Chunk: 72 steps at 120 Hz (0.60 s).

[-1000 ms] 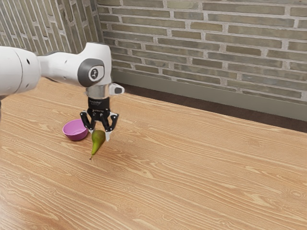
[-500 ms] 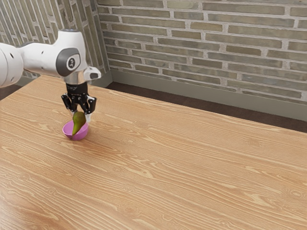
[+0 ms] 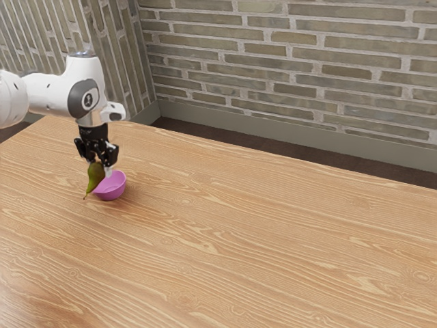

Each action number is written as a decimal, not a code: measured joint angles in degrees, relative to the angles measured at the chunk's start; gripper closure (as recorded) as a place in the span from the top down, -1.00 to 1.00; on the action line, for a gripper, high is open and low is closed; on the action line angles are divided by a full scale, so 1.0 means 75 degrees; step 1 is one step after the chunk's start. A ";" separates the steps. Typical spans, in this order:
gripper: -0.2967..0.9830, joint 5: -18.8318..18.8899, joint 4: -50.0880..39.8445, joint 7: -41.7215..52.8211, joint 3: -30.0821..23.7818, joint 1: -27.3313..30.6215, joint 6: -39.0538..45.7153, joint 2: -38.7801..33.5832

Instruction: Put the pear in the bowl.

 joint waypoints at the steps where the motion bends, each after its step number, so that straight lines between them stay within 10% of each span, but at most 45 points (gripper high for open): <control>1: -0.27 0.0003 0.0000 0.0022 0.0009 0.0009 0.0013 0.0010; 72: -0.25 0.0012 0.0327 0.1184 0.0114 0.0138 0.0528 0.0429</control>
